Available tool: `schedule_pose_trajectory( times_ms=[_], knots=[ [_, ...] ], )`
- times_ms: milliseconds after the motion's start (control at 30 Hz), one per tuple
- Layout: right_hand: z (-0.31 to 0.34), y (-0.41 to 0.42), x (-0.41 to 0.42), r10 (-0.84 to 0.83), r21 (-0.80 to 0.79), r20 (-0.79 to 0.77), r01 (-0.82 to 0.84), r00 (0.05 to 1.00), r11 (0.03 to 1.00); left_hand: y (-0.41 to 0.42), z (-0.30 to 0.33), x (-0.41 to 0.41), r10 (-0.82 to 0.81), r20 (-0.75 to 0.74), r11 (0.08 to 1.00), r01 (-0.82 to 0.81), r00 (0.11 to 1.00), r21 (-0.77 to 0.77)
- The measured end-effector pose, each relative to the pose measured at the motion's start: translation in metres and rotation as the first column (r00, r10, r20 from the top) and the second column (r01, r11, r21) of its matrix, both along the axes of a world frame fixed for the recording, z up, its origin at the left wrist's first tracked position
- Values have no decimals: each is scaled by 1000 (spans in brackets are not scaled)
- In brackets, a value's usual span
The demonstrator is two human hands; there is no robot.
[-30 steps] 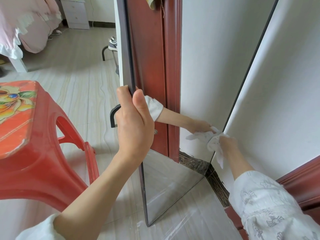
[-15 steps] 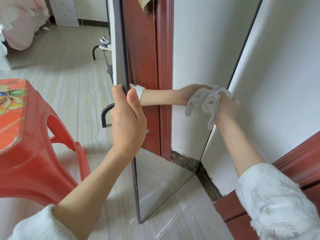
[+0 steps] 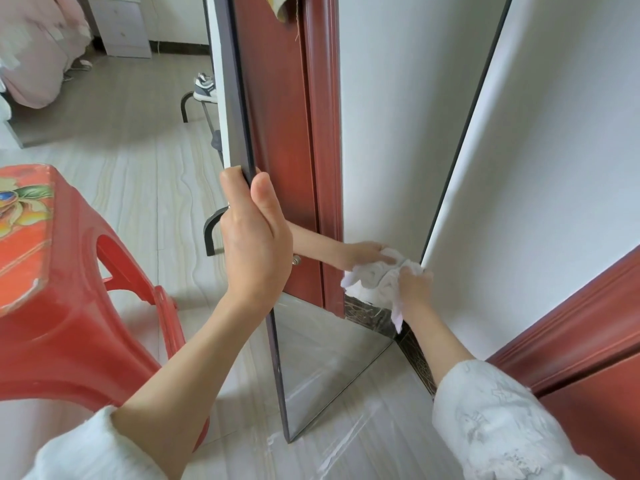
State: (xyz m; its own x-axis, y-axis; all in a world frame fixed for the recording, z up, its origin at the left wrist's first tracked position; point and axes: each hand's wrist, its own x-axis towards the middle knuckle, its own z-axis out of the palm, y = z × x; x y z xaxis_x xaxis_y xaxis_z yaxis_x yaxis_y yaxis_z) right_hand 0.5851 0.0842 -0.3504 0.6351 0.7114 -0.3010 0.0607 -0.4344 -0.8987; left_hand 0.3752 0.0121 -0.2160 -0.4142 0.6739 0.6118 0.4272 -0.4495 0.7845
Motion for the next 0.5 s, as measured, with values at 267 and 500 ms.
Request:
schedule_pose_trajectory(
  times_ms=[267, 500],
  knots=[
    [122, 30, -17, -80, 535, -148, 148, 986, 832, -1, 0, -2, -27, 4, 999, 27, 1000, -18],
    [41, -1, -21, -59, 269, -46, 69, 997, 961, -1, 1, -3, -32, 5, 999, 32, 999, -41]
  ],
)
